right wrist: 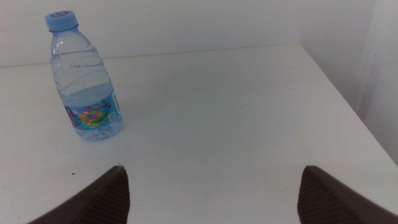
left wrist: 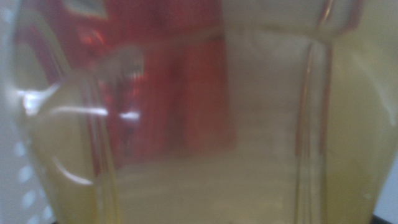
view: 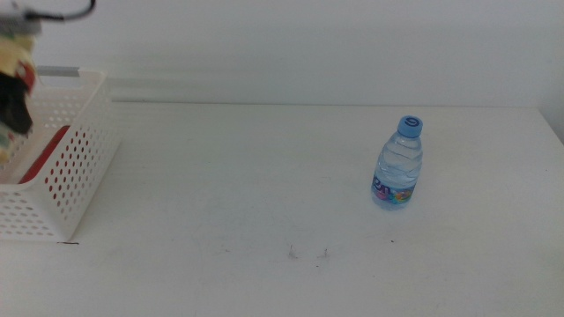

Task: Use arms to grab the bottles and put them into the dustbin to the left of the table.

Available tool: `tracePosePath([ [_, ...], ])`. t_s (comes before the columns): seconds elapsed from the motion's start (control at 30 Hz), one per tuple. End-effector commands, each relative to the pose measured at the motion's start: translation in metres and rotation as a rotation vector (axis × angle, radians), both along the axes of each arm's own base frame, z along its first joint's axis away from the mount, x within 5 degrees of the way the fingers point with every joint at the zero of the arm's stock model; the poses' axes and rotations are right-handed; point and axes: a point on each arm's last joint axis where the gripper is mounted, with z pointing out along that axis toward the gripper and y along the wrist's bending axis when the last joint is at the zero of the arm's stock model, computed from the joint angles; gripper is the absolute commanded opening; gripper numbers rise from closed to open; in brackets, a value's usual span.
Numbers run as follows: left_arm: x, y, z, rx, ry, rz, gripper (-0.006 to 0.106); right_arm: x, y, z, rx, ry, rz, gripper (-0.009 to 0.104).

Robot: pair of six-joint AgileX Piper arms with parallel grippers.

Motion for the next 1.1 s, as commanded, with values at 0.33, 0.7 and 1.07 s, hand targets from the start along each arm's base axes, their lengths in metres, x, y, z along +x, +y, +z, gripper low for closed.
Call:
tracePosePath([
  [0.33, 0.027, 0.011, -0.055, 0.007, 0.114, -0.004, 0.000, 0.000, -0.001, 0.000, -0.010, -0.013, -0.007, 0.090],
  [0.7, 0.031, 0.012, -0.063, -0.002, 0.121, 0.008, 0.082, 0.000, -0.001, 0.000, -0.010, -0.013, -0.007, 0.090],
  [1.07, -0.015, -0.043, 0.055, 0.036, -0.181, -0.023, 0.094, 0.000, -0.001, 0.000, -0.010, -0.013, -0.007, 0.090],
])
